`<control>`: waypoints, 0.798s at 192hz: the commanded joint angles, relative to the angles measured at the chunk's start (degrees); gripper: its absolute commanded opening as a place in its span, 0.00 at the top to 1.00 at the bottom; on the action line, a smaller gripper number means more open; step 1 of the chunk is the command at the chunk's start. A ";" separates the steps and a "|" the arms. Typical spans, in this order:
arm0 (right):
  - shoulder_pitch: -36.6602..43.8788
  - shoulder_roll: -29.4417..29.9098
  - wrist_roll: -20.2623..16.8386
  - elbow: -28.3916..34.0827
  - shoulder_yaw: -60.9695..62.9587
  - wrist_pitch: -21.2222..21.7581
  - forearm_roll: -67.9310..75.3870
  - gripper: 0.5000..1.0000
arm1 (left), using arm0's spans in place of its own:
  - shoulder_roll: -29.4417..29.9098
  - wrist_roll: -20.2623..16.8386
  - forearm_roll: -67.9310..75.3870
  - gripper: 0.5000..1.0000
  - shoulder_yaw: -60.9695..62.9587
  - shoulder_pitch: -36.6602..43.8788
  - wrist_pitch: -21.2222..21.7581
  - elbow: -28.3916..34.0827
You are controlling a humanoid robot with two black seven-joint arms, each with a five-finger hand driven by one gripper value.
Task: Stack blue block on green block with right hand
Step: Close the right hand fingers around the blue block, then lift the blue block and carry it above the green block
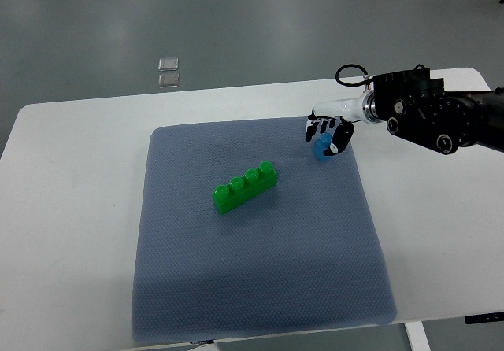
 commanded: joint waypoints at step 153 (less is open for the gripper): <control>3.55 -2.12 1.48 3.95 0.88 0.10 -1.06 0.89 | 0.00 -0.02 0.00 0.00 0.00 0.00 0.00 0.00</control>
